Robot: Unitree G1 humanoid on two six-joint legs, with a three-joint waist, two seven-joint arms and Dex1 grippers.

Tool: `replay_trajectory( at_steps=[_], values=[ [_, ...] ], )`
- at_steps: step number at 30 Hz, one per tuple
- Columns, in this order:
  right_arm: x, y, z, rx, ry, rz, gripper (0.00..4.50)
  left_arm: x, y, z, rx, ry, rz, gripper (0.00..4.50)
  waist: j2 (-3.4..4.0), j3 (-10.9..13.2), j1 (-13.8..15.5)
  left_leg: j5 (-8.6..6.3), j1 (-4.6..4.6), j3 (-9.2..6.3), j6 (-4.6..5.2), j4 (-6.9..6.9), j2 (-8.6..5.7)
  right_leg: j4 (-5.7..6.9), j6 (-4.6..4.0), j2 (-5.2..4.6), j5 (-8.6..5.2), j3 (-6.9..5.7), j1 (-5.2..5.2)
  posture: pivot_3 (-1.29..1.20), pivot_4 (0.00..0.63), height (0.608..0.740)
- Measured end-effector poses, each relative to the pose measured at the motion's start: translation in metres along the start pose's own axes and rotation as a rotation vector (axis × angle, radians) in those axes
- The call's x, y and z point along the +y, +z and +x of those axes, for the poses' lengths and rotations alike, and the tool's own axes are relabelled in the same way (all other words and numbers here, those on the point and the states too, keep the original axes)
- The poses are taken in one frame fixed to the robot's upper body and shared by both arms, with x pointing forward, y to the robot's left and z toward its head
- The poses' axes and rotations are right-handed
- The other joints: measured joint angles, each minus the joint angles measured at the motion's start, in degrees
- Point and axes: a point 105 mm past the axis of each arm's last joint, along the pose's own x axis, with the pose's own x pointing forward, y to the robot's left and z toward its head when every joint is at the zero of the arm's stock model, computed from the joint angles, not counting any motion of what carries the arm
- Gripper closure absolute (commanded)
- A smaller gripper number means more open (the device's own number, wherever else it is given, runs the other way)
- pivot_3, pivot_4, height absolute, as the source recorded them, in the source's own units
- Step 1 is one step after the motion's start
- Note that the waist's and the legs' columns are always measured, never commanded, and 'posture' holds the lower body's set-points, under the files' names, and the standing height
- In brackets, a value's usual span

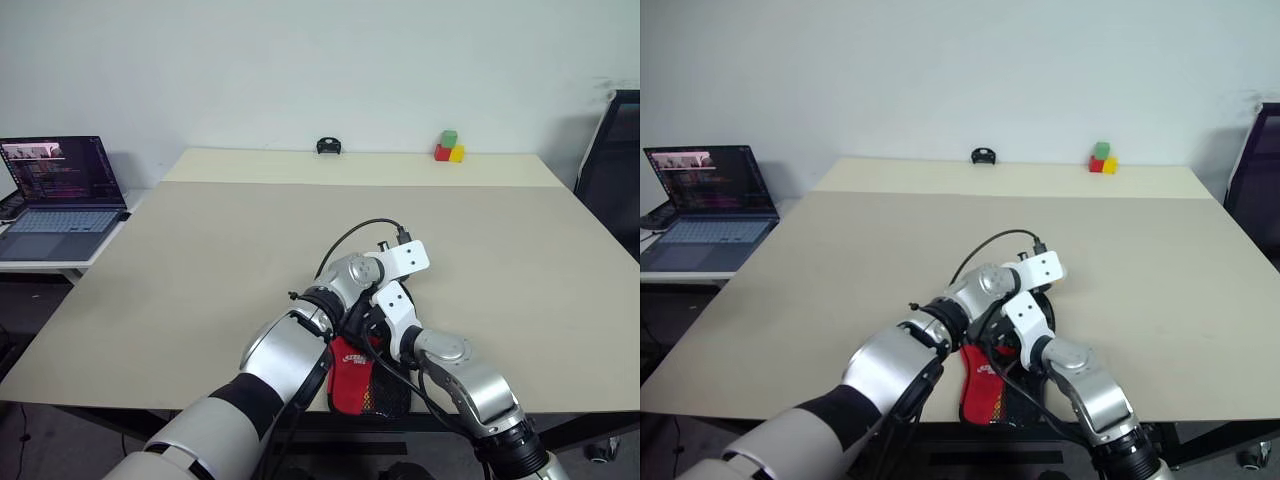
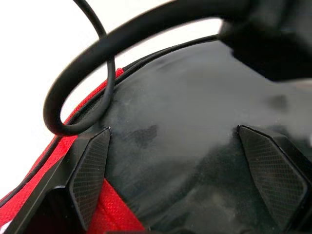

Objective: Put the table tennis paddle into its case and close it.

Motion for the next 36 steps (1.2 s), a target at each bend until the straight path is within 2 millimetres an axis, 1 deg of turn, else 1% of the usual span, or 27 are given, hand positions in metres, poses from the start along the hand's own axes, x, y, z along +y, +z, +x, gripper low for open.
replay_trajectory(
  at_steps=[1, 2, 9, 12, 15, 17, 19, 21, 23, 26, 27, 28, 29, 33, 35, 36],
  values=[
    [0.001, 0.0, 0.0, 0.002, 0.002, 0.0, 0.0, 0.001, -0.001, -0.001, 0.003, 0.0, 0.001, 1.2, -0.01, -0.1, 0.0, 0.0, 0.01, 0.0, 0.0, 0.0, 0.0, 0.0, 0.0, 0.0, 0.0, 0.0, 0.0, 0.0, 0.15, 0.74],
    [0.001, 0.0, 0.0, 0.003, 0.003, 0.0, 0.0, 0.002, -0.002, -0.001, 0.005, 0.0, 0.001, 0.91, -0.01, -0.1, 0.0, 0.0, 0.01, 0.0, 0.0, 0.0, 0.0, 0.0, 0.0, 0.0, 0.0, 0.0, 0.01, 0.0, 0.15, 0.74],
    [0.001, 0.001, 0.005, 0.015, 0.026, -0.01, 0.0, 0.006, -0.003, -0.004, -0.016, 0.0, -0.049, 0.91, -0.01, -0.2, -0.4, 0.0, 0.09, 0.0, 0.0, 0.0, 0.02, 0.03, 0.01, 0.03, 0.0, 0.03, 0.02, 0.0, 0.15, 0.74],
    [0.0, 0.002, 0.007, 0.021, 0.038, -0.016, 0.0, 0.014, 0.0, -0.008, -0.039, 0.007, -0.056, 0.91, -0.02, -0.2, -0.4, 0.0, 0.14, 0.0, 0.0, 0.0, 0.03, 0.05, 0.01, 0.06, 0.0, 0.05, 0.03, 0.0, 0.15, 0.74],
    [-0.001, 0.002, 0.008, 0.028, 0.047, -0.019, 0.0, 0.034, 0.001, -0.017, -0.056, 0.051, 0.003, 0.91, -0.01, -0.2, -0.5, 0.0, 0.23, 0.0, 0.0, -0.01, 0.05, 0.06, 0.01, 0.07, 0.0, 0.09, 0.09, 0.0, 0.15, 0.74],
    [-0.002, 0.001, 0.008, 0.032, 0.053, -0.021, 0.0, 0.046, -0.001, -0.025, -0.052, 0.074, 0.111, 0.91, -0.01, -0.2, -0.5, 0.0, 0.36, 0.0, 0.0, -0.04, 0.06, 0.05, 0.01, 0.07, -0.01, 0.1, 0.24, 0.0, 0.15, 0.74],
    [-0.002, 0.001, 0.008, 0.037, 0.057, -0.022, 0.0, 0.054, -0.007, -0.032, -0.046, 0.089, 0.199, 0.91, -0.02, -0.2, -0.4, -0.01, 0.53, 0.0, -0.01, -0.08, 0.06, 0.0, 0.02, 0.06, -0.01, 0.1, 0.41, 0.0, 0.15, 0.74],
    [-0.003, 0.001, 0.008, 0.04, 0.059, -0.023, 0.0, 0.061, -0.011, -0.039, -0.055, 0.099, 0.226, 0.91, -0.04, -0.2, -0.4, -0.01, 0.61, -0.01, -0.01, -0.07, 0.06, -0.04, 0.02, 0.05, -0.01, 0.09, 0.51, 0.0, 0.15, 0.74],
    [-0.004, 0.0, 0.008, 0.042, 0.061, -0.024, 0.0, 0.069, -0.012, -0.047, -0.089, 0.106, 0.186, 0.91, -0.04, -0.2, -0.4, -0.01, 0.69, -0.01, -0.01, -0.09, 0.06, -0.07, 0.02, 0.04, -0.01, 0.08, 0.62, 0.0, 0.15, 0.74],
    [-0.005, 0.0, 0.007, 0.046, 0.073, -0.026, 0.0, 0.081, -0.009, -0.063, -0.206, 0.093, 0.017, 0.91, -0.02, -0.2, -0.4, -0.01, 0.75, -0.01, -0.02, -0.11, 0.08, -0.11, 0.01, 0.03, -0.02, 0.05, 0.67, 0.0, 0.15, 0.74],
    [-0.005, 0.0, 0.006, 0.046, 0.079, -0.025, 0.0, 0.084, -0.011, -0.069, -0.245, 0.08, -0.038, 0.91, -0.02, -0.2, -0.4, -0.01, 0.75, -0.02, -0.02, -0.14, 0.08, -0.15, 0.01, 0.03, -0.02, 0.04, 0.67, 0.0, 0.15, 0.74],
    [-0.005, 0.0, 0.005, 0.047, 0.088, -0.026, 0.0, 0.084, -0.015, -0.075, -0.275, 0.065, -0.077, 0.91, 0.0, -0.2, -0.4, -0.02, 0.76, -0.01, -0.03, -0.16, 0.08, -0.16, 0.01, 0.03, -0.02, 0.06, 0.68, 0.0, 0.15, 0.74],
    [-0.006, 0.0, 0.004, 0.047, 0.098, -0.026, 0.0, 0.084, -0.023, -0.082, -0.295, 0.053, -0.108, 0.91, 0.01, -0.2, -0.4, -0.03, 0.77, 0.0, -0.03, -0.2, 0.07, -0.18, 0.0, 0.03, -0.02, 0.07, 0.68, 0.0, 0.15, 0.74],
    [-0.01, -0.002, -0.004, 0.047, 0.109, -0.02, 0.0, 0.069, -0.067, -0.101, -0.29, 0.006, -0.235, 0.91, -0.03, -0.1, -0.2, -0.05, 0.7, -0.06, -0.06, -0.27, 0.07, -0.28, -0.03, 0.01, -0.02, 0.17, 0.67, 0.0, 0.15, 0.74],
    [-0.012, -0.002, -0.005, 0.047, 0.109, -0.017, 0.0, 0.062, -0.08, -0.11, -0.292, -0.008, -0.298, 0.91, -0.09, -0.1, -0.1, -0.04, 0.66, -0.12, -0.06, -0.26, 0.07, -0.32, -0.07, -0.05, 0.01, 0.17, 0.68, 0.0, 0.15, 0.74],
    [-0.012, -0.003, -0.005, 0.047, 0.109, -0.015, 0.0, 0.06, -0.082, -0.113, -0.297, -0.016, -0.318, 0.91, -0.1, -0.1, 0.0, -0.05, 0.65, -0.13, -0.06, -0.25, 0.06, -0.32, -0.06, -0.08, 0.01, 0.18, 0.68, 0.0, 0.15, 0.74]
  ],
)
